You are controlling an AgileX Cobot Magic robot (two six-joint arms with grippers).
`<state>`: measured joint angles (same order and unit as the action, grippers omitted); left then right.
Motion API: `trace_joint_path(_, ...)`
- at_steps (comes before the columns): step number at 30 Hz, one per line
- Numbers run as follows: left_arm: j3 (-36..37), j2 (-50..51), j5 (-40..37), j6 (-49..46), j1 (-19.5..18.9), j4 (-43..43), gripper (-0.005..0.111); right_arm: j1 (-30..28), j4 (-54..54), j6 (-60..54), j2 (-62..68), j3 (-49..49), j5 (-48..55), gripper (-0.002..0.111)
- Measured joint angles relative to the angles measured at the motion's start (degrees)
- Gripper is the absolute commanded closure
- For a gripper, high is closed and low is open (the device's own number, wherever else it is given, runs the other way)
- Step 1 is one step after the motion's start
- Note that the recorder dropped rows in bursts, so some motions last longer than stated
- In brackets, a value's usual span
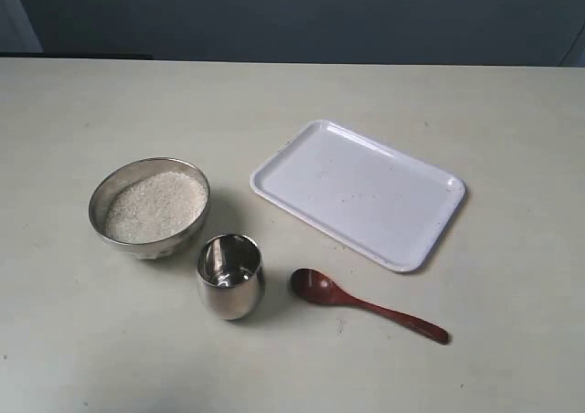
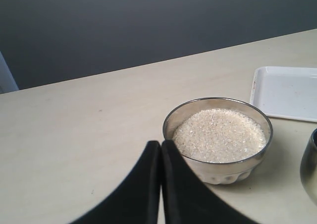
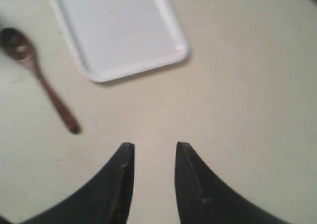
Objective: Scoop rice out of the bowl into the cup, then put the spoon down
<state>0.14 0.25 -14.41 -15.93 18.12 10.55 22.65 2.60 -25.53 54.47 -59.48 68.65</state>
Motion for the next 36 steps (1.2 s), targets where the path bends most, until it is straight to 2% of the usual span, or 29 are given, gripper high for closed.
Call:
trace_joint_path(4,0.00,0.00,0.00,0.00,0.00,0.00,0.106,6.45,2.46,0.00,8.01,0.00,0.88,0.079)
trace_joint_path(9,0.00,0.00,0.00,0.00,0.00,0.00,0.106,14.04,-2.60,0.00,17.50,1.71,-0.64,0.079)
trace_joint_path(14,0.00,0.00,0.00,0.00,0.00,0.00,0.106,19.40,-2.98,0.00,25.28,5.44,-7.81,0.079)
trace_joint_path(25,0.00,0.00,0.00,0.00,0.00,0.00,0.106,20.91,-3.43,-0.56,32.05,14.61,-25.59,0.079)
trace_joint_path(34,0.00,0.00,0.00,0.00,0.00,0.00,0.106,20.91,0.92,-2.95,32.05,15.08,-26.49,0.079)
trace_joint_path(36,0.00,0.00,0.00,0.00,0.00,0.00,0.106,20.91,2.31,-3.97,32.05,16.09,-26.36,0.075)
